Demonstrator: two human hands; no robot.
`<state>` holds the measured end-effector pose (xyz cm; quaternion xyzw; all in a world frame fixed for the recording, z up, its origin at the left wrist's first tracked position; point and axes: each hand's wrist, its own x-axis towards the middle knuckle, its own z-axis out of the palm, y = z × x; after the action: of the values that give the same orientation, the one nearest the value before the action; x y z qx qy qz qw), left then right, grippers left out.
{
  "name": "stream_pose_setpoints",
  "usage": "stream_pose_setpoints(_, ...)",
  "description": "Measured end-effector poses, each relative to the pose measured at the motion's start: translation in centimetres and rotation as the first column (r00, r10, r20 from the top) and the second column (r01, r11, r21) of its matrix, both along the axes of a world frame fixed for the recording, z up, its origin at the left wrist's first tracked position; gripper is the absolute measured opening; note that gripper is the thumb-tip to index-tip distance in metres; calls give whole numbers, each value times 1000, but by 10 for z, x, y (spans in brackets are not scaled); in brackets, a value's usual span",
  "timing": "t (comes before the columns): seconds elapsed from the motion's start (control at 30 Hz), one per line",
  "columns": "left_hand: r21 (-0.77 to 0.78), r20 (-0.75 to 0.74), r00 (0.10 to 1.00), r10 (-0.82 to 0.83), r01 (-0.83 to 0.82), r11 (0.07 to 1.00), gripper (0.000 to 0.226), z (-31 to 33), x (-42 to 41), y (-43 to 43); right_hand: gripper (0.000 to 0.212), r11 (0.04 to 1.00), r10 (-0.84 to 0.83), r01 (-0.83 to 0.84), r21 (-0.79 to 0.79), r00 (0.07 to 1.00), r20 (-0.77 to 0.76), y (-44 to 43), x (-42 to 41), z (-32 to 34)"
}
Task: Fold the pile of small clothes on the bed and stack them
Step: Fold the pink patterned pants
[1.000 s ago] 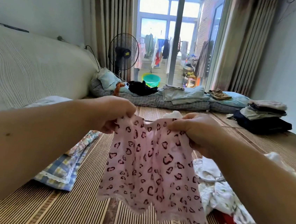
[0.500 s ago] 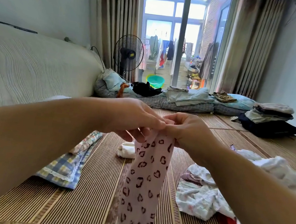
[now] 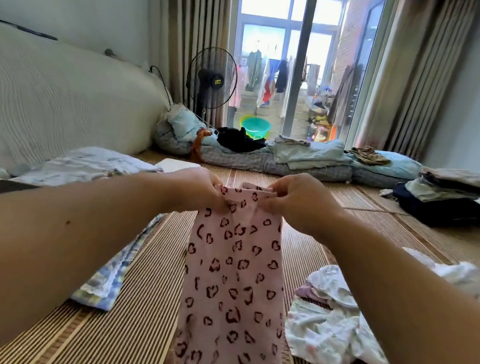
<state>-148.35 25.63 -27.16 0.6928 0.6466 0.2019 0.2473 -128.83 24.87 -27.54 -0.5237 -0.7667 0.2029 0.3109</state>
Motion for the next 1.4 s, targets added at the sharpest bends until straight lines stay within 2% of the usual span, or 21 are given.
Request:
stream_pose_setpoints(0.07, 26, -16, 998, 57, -57, 998, 12, -7, 10, 13, 14, 999, -30, 31, -18, 997, 67, 24, -2, -8)
stream_pose_setpoints(0.17, 83, -14, 996, 92, -91, 992, 12, -13, 23, 37, 9, 995, -69, 68, -70, 998, -8, 54, -3, -19)
stream_pose_setpoints(0.23, 195, -35, 994, 106, -97, 976, 12, -12, 27, 52, 13, 995, -86, 81, -59, 993, -84, 65, -2, -21)
stream_pose_setpoints(0.3, 362, -95, 988, 119, -77, 929, 17, -12, 26, 59, 21, 995, -81, 66, -75, 972, -223, 68, -1, -20)
stream_pose_setpoints(0.37, 486, -136, 985, 108, -29, 874, 21, -17, 24, 57, 17, 996, -88, 85, -22, 970, -225, 65, 3, -21)
stream_pose_setpoints(0.43, 511, -132, 989, 70, 8, 859, 24, -29, 21, 49, 18, 997, -77, 82, 14, 978, -196, 56, 6, -28)
stream_pose_setpoints(0.5, 450, -113, 994, 10, 42, 892, 24, -47, 19, 35, 15, 998, -59, 58, -11, 988, -142, 44, 12, -45)
stream_pose_setpoints(0.57, 351, -107, 993, -50, 85, 933, 25, -73, 18, 18, 4, 994, -26, 16, -105, 996, -89, 26, 19, -72)
stream_pose_setpoints(0.7, 181, -181, 973, -141, 173, 968, 26, -141, 18, -25, 16, 941, 60, -25, -338, 994, 92, -20, 34, -135)
stream_pose_setpoints(0.83, -91, -165, 931, -325, 314, 945, 21, -192, 15, -73, 14, 868, 247, -48, -495, 905, 345, -59, 47, -171)
stream_pose_setpoints(0.87, -148, -164, 908, -386, 364, 919, 17, -196, 14, -84, 13, 840, 276, -50, -540, 897, 346, -63, 49, -172)
stream_pose_setpoints(1.0, -221, -119, 857, -501, 469, 855, 19, -196, 8, -100, 8, 643, 292, -124, -756, 952, 92, -60, 55, -173)
stream_pose_setpoints(1.07, -202, -15, 890, -456, 444, 873, 21, -194, 7, -96, 7, 651, 259, -137, -747, 965, 49, -50, 54, -174)
stream_pose_setpoints(1.13, -159, 99, 932, -349, 361, 919, 20, -194, 8, -84, 7, 711, 179, -143, -689, 984, -20, -35, 51, -174)
stream_pose_setpoints(1.2, -61, 124, 969, -216, 224, 973, 19, -195, 8, -61, 12, 780, 62, -115, -615, 992, -108, -17, 44, -174)
stream_pose_setpoints(1.3, 21, 169, 985, 30, -34, 999, 19, -205, 7, -23, 48, 838, -108, -33, -545, 968, -225, 9, 31, -182)
stream_pose_setpoints(1.33, 0, 188, 975, 117, -119, 993, 24, -209, 6, -15, 62, 848, -122, -6, -530, 971, -204, 16, 27, -188)
stream_pose_setpoints(1.4, -92, 157, 958, 240, -228, 969, 40, -220, 4, -7, 76, 879, -77, 51, -474, 996, -34, 23, 22, -198)
